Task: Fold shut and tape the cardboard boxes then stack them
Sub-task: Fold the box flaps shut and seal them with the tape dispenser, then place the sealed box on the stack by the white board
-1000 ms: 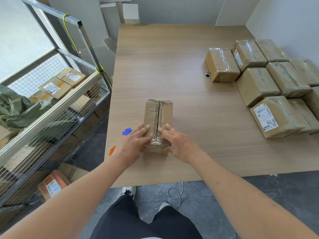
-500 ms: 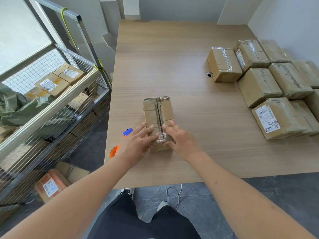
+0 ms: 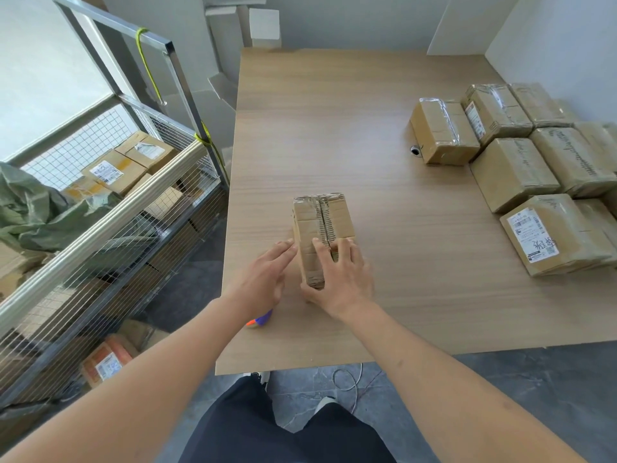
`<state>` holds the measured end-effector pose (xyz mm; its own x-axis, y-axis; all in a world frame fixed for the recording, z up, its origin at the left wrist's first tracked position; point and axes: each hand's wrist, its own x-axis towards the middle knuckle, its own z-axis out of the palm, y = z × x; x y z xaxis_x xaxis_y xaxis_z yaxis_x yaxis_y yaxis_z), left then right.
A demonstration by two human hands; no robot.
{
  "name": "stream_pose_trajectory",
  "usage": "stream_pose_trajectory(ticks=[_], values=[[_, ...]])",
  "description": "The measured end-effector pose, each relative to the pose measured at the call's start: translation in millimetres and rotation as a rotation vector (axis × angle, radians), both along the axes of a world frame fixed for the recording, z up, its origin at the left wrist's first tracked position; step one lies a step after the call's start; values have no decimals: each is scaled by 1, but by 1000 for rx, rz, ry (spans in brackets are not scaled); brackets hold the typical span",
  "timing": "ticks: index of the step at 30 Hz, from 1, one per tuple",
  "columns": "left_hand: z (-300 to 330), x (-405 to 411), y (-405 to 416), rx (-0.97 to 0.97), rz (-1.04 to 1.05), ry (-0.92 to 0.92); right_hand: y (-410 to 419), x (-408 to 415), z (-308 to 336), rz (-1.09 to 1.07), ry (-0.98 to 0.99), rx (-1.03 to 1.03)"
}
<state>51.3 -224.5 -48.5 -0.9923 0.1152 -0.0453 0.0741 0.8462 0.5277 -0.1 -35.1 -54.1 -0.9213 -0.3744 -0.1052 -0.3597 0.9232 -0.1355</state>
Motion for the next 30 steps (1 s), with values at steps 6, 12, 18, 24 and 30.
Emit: stream_pose_trajectory(ticks=[6,12,18,24,30], values=[[-3,-3,-6,-87,30,-92,-19,9,-12,-114,-23,-3],[-4,-10,-9,-98,18,-150,-16,-1,0,-143,-70,-38],[4,-22,-11,-135,8,-164,-17,-8,3,-98,-142,-3],[4,-35,-20,-177,0,-170,-19,-10,-1,-89,-115,27],[6,-46,-18,-192,-29,-153,-20,-21,9,-234,-190,-120]])
